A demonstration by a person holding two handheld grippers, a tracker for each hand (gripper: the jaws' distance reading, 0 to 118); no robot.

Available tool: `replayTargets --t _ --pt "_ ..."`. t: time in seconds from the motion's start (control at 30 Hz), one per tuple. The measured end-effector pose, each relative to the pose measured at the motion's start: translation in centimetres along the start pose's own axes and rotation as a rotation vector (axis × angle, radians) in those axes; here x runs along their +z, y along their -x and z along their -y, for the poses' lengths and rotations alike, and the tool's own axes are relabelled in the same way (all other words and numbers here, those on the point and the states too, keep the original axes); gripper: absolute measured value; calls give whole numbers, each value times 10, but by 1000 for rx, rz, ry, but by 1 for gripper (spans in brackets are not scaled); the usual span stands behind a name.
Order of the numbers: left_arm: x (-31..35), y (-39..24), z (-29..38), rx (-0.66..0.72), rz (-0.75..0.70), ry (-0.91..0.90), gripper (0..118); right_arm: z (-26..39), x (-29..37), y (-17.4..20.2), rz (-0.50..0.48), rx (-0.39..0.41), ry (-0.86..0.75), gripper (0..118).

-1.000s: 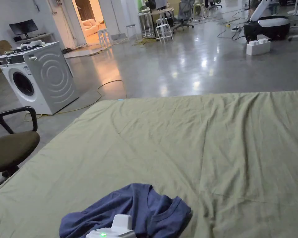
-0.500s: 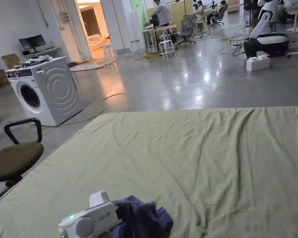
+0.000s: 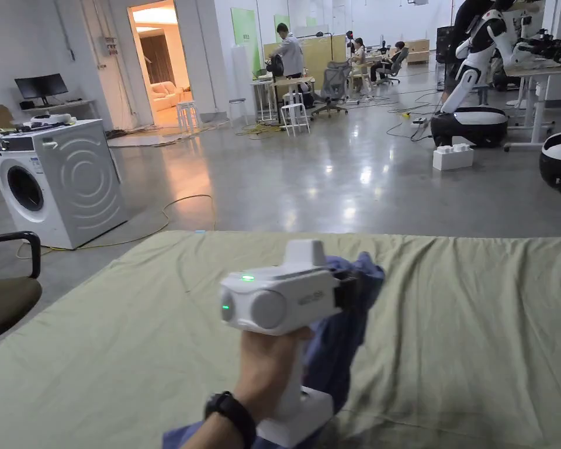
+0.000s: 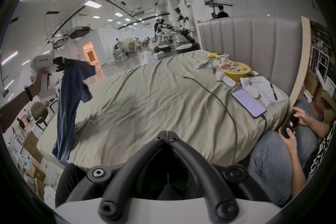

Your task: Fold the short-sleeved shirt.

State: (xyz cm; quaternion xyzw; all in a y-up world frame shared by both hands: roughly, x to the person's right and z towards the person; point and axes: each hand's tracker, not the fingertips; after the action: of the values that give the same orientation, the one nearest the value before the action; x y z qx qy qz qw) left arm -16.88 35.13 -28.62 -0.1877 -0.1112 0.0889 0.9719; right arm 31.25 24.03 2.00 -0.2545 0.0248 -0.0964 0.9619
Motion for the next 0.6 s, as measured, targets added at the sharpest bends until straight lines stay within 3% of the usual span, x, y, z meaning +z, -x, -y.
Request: replayTargets --t 0.17,0.37,0.5,0.53,0.57,0.6 --pt "-54 -110 107 55 217 217 10 4 11 -10 10 -41 1 0" --pt "-59 -231 235 20 452 440 11 6 22 -14 29 -11 8 0" --pt "-57 -280 273 -94 429 479 18 10 26 -10 37 28 17 0" --pt "-61 -282 278 -78 438 510 34 11 26 -9 34 31 19 0" --pt "-60 -281 280 -47 454 531 63 12 25 -7 28 33 22 0" --pt "-55 -274 278 -5 470 528 80 13 25 -5 17 35 25 0"
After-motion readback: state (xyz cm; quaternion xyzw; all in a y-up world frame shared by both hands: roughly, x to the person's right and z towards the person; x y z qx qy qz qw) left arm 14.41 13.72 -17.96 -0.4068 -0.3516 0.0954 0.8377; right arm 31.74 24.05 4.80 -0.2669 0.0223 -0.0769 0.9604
